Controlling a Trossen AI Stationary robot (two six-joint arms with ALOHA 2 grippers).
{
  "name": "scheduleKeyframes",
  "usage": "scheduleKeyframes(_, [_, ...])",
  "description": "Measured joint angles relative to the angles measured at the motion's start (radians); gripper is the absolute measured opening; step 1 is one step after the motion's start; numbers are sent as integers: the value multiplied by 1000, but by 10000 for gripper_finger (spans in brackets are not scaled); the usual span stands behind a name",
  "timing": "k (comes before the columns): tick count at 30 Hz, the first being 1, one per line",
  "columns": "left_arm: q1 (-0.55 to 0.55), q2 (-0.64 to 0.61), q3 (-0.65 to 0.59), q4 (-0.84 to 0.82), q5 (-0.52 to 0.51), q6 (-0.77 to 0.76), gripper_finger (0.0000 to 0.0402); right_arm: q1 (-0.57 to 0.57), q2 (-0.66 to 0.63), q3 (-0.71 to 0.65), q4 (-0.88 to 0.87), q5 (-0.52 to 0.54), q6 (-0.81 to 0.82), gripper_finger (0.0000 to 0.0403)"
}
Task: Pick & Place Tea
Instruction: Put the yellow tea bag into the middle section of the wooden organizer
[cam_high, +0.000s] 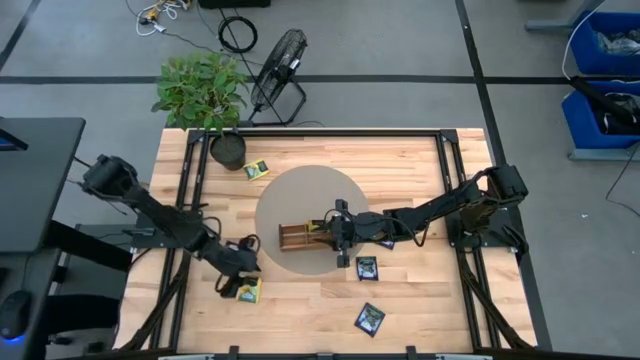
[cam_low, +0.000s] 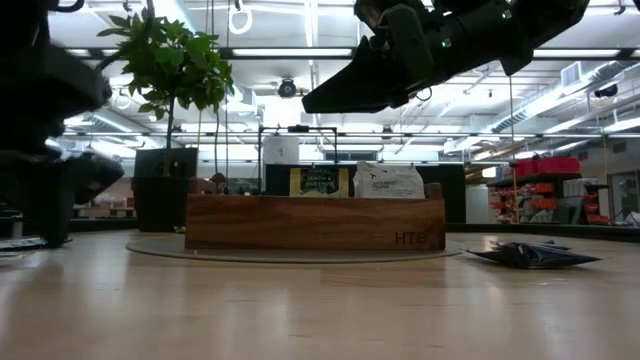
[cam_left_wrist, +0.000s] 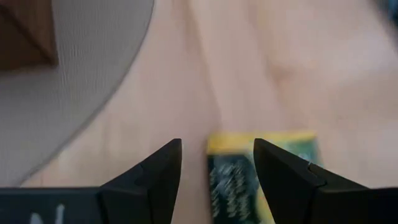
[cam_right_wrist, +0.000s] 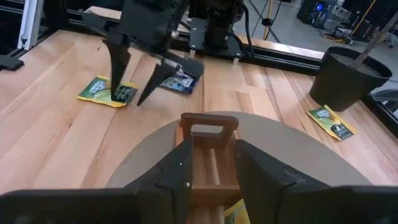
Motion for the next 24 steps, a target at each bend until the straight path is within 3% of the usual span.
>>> scheduleKeyframes(15, [6,115,47,-41,-9,41,202,0,0,0,-8,0,7,126])
scheduleKeyframes(24, [22,118,45,-60,-32,35,127,0,0,0,-12,0,7,126])
